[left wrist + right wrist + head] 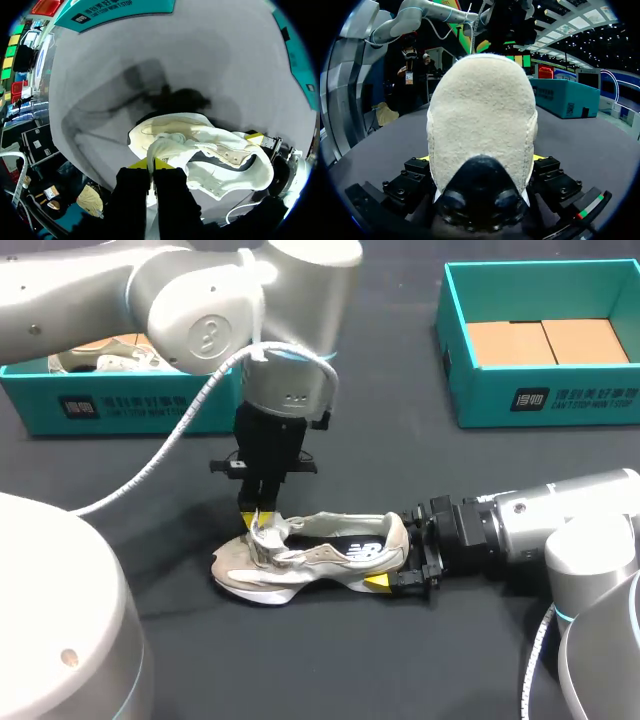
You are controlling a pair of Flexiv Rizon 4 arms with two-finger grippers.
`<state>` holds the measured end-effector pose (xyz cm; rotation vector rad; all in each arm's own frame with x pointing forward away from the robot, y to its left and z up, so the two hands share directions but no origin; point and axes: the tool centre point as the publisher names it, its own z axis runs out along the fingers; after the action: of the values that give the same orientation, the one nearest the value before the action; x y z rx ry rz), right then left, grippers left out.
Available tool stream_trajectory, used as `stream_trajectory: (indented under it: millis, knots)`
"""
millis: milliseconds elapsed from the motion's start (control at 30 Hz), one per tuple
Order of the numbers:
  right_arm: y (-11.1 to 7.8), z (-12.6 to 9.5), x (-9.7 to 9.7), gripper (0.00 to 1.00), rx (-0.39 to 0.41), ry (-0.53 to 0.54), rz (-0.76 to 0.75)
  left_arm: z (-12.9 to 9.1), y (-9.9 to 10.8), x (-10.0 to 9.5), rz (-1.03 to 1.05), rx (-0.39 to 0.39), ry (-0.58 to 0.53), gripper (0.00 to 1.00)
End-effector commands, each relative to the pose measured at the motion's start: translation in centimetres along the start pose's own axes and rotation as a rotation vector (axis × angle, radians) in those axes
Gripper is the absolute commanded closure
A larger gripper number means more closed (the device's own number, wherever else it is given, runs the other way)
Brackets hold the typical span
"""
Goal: Take the shoe out of the shoebox, open the shoe tongue, remove and reinsert the insole, then place the shoe into the shoebox
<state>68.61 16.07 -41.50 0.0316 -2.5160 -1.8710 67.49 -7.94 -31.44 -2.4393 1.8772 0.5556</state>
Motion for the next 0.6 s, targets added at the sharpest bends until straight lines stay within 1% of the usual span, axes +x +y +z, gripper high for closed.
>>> stream_trajectory:
  millis: [33, 167, 333, 433, 600]
  knots:
    - [-0.1, 0.1, -0.1, 1.00, 0.005, 0.001, 0.000, 1.0, -0.3, -1.9, 0.003, 0.003, 0.213, 1.00]
    - [-0.1, 0.1, -0.1, 1.00, 0.005, 0.001, 0.000, 2.1, -0.7, -2.3, 0.006, 0.005, 0.211, 1.00]
    - [-0.1, 0.1, -0.1, 1.00, 0.005, 0.001, 0.000, 4.0, -1.0, -2.2, 0.005, 0.013, 0.166, 1.00]
    - [-0.1, 0.1, -0.1, 1.00, 0.005, 0.001, 0.000, 4.9, -1.0, -2.1, 0.007, 0.010, 0.145, 1.00]
    - [-0.1, 0.1, -0.1, 1.00, 0.005, 0.001, 0.000, 6.4, -1.5, -2.0, 0.005, -0.004, 0.108, 1.00]
